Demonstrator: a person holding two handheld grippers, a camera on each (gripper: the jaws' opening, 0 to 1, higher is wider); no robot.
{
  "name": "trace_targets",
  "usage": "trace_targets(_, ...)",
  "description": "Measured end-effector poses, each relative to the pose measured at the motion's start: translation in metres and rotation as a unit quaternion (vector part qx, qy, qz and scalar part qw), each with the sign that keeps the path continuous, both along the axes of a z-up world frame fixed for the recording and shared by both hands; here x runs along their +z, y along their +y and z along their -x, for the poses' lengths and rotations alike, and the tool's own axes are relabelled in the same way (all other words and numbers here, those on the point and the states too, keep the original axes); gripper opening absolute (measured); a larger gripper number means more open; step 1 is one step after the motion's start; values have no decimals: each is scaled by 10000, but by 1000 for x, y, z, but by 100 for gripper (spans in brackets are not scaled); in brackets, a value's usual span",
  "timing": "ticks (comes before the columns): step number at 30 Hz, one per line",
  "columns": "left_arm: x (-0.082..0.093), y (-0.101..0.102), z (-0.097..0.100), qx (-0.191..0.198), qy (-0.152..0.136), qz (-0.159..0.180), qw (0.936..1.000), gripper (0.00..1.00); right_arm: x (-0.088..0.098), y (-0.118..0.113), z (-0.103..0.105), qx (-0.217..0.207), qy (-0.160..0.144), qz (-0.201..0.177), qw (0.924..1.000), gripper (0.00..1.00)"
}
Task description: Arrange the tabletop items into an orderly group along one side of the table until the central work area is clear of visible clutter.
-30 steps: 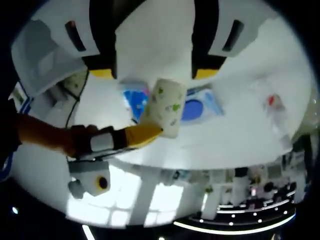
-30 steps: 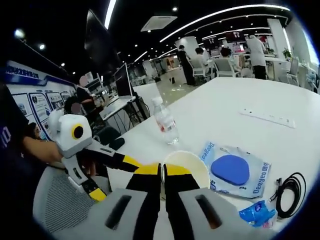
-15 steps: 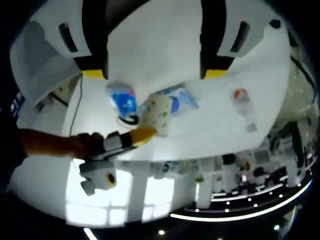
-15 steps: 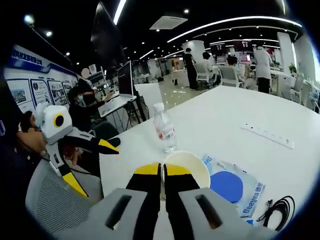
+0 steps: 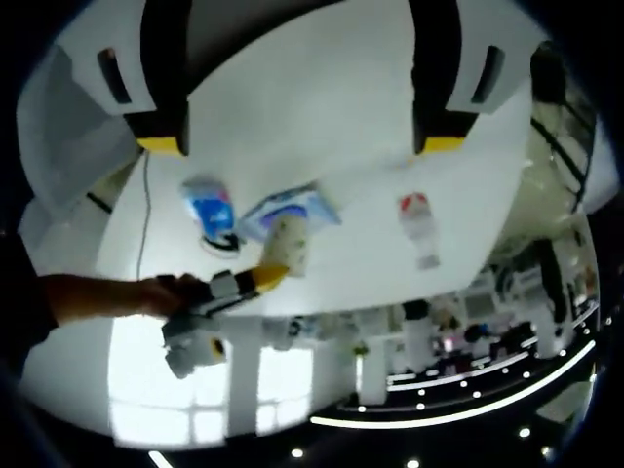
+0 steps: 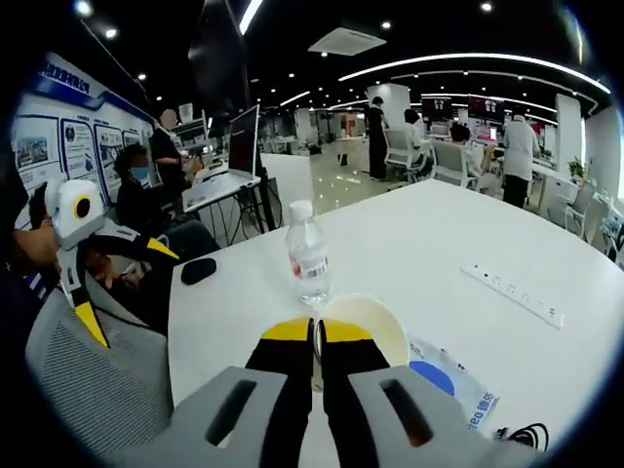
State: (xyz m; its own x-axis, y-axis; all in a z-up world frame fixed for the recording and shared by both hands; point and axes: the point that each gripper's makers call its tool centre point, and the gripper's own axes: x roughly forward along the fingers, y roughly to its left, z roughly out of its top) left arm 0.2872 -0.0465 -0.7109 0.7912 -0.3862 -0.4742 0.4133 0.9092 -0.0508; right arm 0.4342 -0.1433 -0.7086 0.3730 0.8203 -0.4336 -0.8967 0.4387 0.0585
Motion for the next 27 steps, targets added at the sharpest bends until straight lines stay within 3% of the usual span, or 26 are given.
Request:
trace_targets(7, 15, 10, 1, 229, -170, 138, 9995, 100, -2, 15, -9, 42, -181, 39, 9998, 1)
trace_targets(10, 16, 11, 7, 88, -281, -75, 9995, 100, -4, 20, -10, 107, -198, 65, 9997, 1)
trace_targets(17, 22, 4, 11, -26, -436, -30, 9990, 100, -7, 30, -14, 188, -152, 14, 9997, 1)
trace_targets(27, 3, 8, 27, -33, -365, -39, 9993, 100, -12, 44, -18, 394, -459, 155, 9981, 1)
